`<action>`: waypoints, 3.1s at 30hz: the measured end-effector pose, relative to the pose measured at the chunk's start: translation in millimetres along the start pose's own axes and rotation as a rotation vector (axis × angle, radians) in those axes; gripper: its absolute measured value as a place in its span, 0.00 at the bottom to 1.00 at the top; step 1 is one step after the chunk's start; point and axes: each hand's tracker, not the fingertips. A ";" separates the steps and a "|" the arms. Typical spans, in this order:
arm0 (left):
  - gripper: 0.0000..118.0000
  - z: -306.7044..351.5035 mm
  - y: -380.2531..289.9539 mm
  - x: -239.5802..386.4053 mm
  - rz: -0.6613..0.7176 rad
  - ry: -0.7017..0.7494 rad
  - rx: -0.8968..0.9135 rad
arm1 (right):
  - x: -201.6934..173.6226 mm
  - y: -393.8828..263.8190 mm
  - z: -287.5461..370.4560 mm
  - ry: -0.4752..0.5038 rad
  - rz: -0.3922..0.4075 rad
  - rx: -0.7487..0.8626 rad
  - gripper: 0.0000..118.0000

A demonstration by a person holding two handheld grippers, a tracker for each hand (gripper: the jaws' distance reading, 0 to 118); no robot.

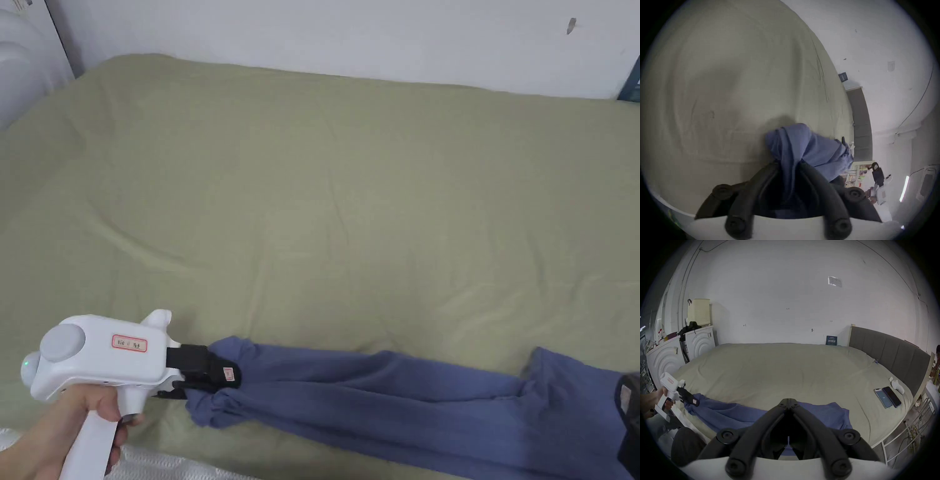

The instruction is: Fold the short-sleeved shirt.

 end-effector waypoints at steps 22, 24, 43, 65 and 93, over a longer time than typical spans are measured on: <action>0.10 122.6 -52.4 135.6 -0.211 0.241 0.185 | 25.4 24.6 28.1 -0.028 0.002 0.150 0.00; 0.10 106.4 -56.6 163.6 -0.263 0.213 0.169 | 25.4 25.8 28.8 -0.025 -0.001 0.154 0.00; 0.99 -122.8 -100.8 260.6 -0.445 0.222 -0.069 | 42.5 15.9 31.8 -0.024 -0.042 0.100 0.00; 0.00 -190.0 -115.7 192.7 -0.245 -0.049 -0.143 | 43.3 8.1 25.7 -0.015 -0.054 0.040 0.00; 0.98 -39.2 -51.9 111.2 -0.175 -0.099 -0.035 | 8.7 28.3 20.3 -0.007 0.015 0.218 0.00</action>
